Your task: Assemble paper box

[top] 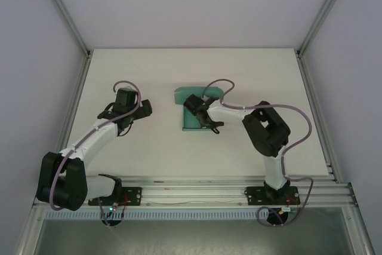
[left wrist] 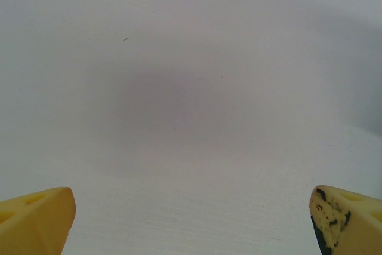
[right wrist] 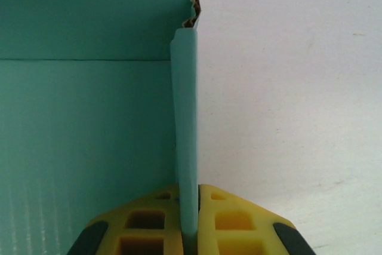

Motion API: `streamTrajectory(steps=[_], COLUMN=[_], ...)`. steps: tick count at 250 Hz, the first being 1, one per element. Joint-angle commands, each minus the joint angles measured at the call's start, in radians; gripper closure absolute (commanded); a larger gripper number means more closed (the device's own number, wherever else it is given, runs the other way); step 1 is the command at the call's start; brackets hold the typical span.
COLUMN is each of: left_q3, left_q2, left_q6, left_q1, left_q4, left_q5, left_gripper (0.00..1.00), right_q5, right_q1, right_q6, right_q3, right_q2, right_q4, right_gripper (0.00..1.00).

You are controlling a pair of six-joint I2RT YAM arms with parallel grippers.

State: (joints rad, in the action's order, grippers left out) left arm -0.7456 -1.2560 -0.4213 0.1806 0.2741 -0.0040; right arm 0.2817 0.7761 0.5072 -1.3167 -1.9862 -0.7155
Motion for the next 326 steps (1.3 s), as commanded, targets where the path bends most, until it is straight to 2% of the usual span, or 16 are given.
streamTrajectory(steps=[1,40,87,104,118,126,144,157,209,231,262,296,326], left_q3=[-0.018,-0.013,-0.001,0.000,-0.006,-0.009,-0.029,-0.046,-0.131,-0.163,-0.240,-0.332,-0.435], left_q2=[0.032,0.050,0.057,0.051,0.044,0.040,0.026,0.013,-0.054,-0.085,-0.147,-0.229,-0.319], left_q6=[0.008,0.020,0.078,0.097,0.108,0.121,0.148,0.170,0.255,0.335,0.475,0.636,0.772], left_q1=[-0.008,-0.007,-0.006,-0.003,0.007,0.014,0.034,0.049,0.097,0.100,0.100,0.104,0.112], left_q4=[0.024,0.014,-0.073,-0.111,-0.136,-0.149,-0.153,-0.151,-0.107,-0.097,-0.034,0.041,0.138], left_q5=[-0.012,0.021,0.210,0.286,0.333,0.353,0.360,0.364,0.366,0.406,0.470,0.559,0.605], left_gripper=[0.00,0.00,0.00,0.00,0.00,0.00,0.00,0.00,0.00,0.00,0.00,0.00,0.00], right_q5=[0.004,-0.026,-0.040,-0.031,-0.023,-0.018,0.004,0.023,0.051,0.033,-0.064,-0.271,-0.467], right_q1=[-0.006,-0.005,-0.006,-0.006,-0.006,-0.006,-0.007,-0.008,-0.011,-0.019,-0.056,-0.140,-0.221], right_q6=[0.057,0.052,0.034,0.031,0.032,0.033,0.031,0.030,0.003,-0.083,-0.316,-0.534,-0.763], right_q3=[0.033,0.063,0.048,0.047,0.048,0.050,0.051,0.050,0.086,0.128,0.193,0.212,0.225], right_q2=[-0.087,-0.037,0.024,0.055,0.085,0.102,0.137,0.159,0.264,0.338,0.451,0.536,0.557], right_q4=[-0.140,-0.045,-0.001,0.018,0.032,0.041,0.053,0.053,0.077,0.134,0.244,0.276,0.312], right_gripper=[1.00,0.98,0.88,0.80,0.67,0.63,0.58,0.49,0.31,0.21,0.13,0.04,0.02])
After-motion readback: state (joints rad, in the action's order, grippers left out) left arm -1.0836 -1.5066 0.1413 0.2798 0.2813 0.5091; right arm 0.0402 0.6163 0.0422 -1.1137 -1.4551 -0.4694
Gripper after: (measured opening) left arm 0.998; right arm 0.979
